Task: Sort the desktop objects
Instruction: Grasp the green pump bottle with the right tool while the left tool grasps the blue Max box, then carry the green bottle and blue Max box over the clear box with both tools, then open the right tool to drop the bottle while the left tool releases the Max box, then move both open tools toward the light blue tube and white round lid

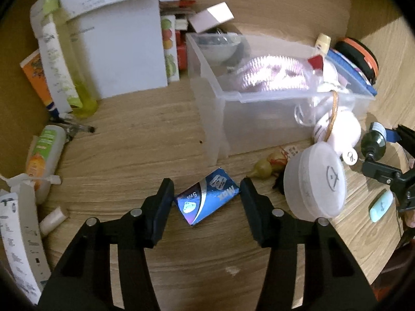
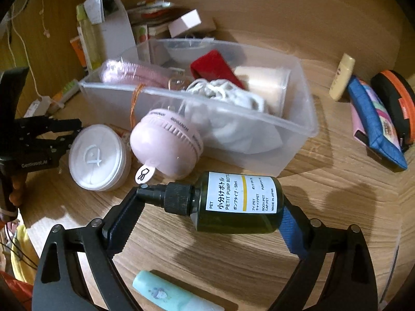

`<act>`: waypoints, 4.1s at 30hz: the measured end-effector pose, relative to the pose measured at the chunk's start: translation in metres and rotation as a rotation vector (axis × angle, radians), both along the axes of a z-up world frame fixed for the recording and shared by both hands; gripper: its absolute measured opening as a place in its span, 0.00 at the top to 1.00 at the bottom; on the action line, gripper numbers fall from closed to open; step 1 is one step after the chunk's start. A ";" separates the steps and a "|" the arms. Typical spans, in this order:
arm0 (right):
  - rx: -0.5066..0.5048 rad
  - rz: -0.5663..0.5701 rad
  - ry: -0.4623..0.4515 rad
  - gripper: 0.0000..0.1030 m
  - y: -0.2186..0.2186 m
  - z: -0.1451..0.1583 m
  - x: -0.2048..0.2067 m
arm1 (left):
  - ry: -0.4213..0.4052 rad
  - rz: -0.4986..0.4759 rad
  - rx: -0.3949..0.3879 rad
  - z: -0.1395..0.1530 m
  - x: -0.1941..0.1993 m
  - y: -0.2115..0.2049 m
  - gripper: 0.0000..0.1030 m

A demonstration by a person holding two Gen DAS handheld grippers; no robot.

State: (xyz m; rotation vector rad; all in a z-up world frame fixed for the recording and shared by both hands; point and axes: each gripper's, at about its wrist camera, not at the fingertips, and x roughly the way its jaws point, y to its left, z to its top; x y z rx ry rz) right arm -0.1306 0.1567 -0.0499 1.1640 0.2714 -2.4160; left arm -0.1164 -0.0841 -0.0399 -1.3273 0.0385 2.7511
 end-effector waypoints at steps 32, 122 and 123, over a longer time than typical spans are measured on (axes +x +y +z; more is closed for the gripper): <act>-0.087 -0.079 0.209 0.09 0.037 0.074 -0.033 | 0.268 -0.026 0.051 0.093 -0.018 0.017 0.49; 0.052 -0.023 0.079 0.08 0.018 -0.006 0.069 | 0.068 -0.151 0.066 0.011 0.044 0.072 0.13; 0.061 -0.021 0.075 0.08 0.018 -0.009 0.070 | 0.065 -0.158 0.056 0.008 0.044 0.076 0.13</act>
